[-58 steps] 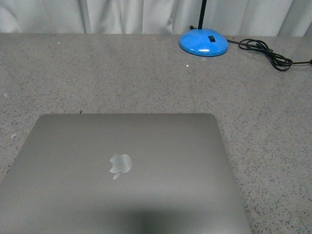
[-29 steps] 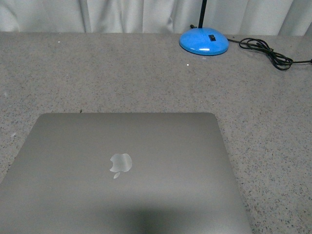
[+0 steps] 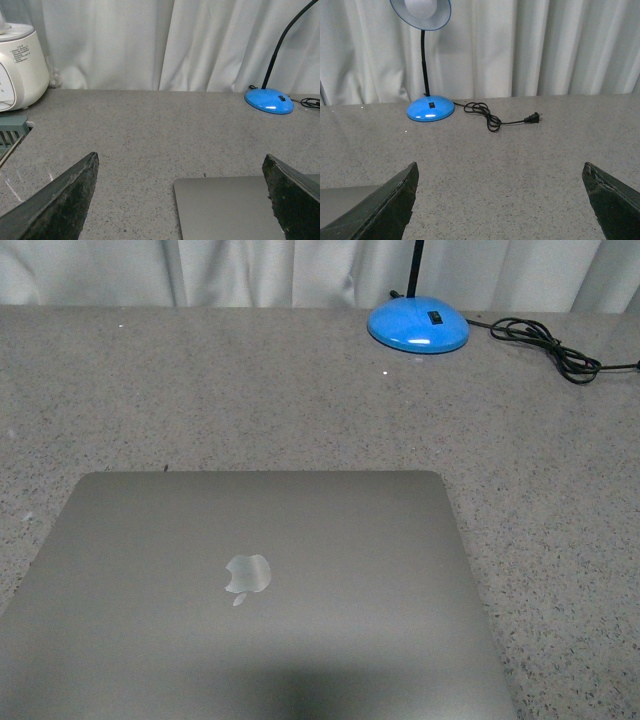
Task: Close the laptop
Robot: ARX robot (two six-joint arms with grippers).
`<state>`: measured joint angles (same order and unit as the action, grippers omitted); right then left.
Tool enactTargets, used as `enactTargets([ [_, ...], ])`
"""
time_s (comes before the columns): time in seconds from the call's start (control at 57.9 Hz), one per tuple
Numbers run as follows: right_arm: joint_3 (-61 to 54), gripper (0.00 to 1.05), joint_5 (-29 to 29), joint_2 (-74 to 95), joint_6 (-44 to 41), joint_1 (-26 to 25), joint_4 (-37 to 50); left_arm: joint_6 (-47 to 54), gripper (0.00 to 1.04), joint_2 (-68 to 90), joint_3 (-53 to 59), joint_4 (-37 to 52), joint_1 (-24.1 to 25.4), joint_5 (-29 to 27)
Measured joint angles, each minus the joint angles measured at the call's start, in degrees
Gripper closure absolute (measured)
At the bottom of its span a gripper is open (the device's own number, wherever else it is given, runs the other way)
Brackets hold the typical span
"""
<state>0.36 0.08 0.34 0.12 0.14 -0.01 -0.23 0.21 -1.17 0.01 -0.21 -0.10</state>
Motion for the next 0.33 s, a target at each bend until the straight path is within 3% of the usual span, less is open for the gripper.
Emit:
enactTargets([
  [0.328, 0.0, 0.09, 0.0, 0.0, 0.0, 0.0, 0.0, 0.0, 0.06, 0.0, 0.0, 0.0, 0.0, 0.0],
])
